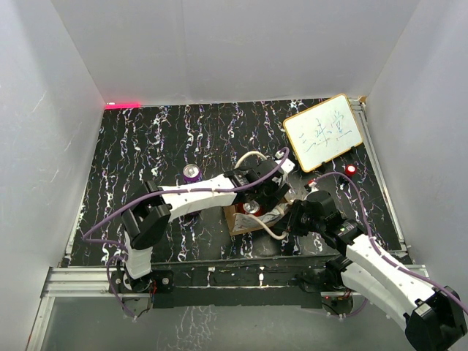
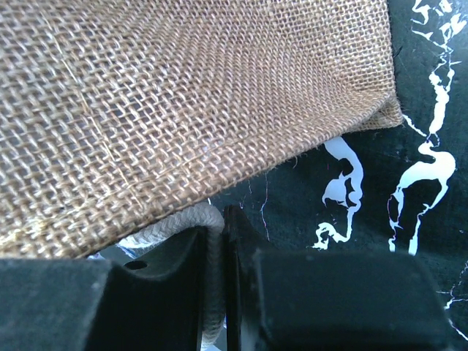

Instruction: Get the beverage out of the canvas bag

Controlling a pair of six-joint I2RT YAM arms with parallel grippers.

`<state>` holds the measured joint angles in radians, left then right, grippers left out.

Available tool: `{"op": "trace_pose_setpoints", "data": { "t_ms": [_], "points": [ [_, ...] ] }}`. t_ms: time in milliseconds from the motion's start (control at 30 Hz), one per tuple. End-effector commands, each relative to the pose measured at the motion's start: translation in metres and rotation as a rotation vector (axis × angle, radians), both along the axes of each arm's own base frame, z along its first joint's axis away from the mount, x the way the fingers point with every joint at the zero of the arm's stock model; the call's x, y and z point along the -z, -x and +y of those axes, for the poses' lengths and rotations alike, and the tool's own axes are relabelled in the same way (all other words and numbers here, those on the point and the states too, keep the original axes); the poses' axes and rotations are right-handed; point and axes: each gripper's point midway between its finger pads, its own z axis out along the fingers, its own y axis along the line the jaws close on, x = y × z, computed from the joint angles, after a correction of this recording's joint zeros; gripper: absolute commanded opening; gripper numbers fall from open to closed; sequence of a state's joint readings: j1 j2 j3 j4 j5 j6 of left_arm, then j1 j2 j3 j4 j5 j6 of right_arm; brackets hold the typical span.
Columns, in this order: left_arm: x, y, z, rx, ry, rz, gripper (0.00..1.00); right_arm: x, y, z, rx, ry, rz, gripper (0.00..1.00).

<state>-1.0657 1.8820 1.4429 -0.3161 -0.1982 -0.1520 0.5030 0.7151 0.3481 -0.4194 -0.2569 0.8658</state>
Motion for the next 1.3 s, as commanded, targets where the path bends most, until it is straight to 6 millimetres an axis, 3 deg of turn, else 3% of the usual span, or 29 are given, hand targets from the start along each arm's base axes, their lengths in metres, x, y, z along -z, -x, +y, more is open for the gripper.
{"op": "trace_pose_setpoints", "data": {
  "t_ms": [0, 200, 367, 533, 733, 933, 1267],
  "points": [
    [0.019, -0.004, 0.003, -0.014, -0.059, -0.015, 0.68, -0.013, -0.011, 0.003, 0.006, -0.015, -0.062, 0.14],
    [0.018, -0.009, -0.001, -0.02, -0.051, -0.032, 0.68, -0.013, -0.01, 0.002, 0.009, -0.02, -0.064, 0.14],
    [0.003, -0.014, -0.006, -0.015, -0.032, -0.06, 0.49, -0.016, -0.011, 0.002, 0.009, -0.021, -0.067, 0.14],
    [-0.028, -0.014, -0.006, -0.009, 0.012, -0.089, 0.26, -0.017, -0.01, 0.002, 0.011, -0.019, -0.07, 0.14],
    [-0.087, -0.011, 0.0, 0.0, 0.107, -0.147, 0.01, -0.016, -0.01, 0.002, 0.011, -0.02, -0.07, 0.14],
    [-0.143, -0.003, 0.005, 0.016, 0.22, -0.19, 0.0, -0.017, -0.011, 0.002, 0.008, -0.02, -0.072, 0.14],
    [-0.21, 0.017, 0.024, 0.044, 0.356, -0.228, 0.0, -0.017, -0.011, 0.002, 0.012, -0.023, -0.075, 0.14]
  ]
}}
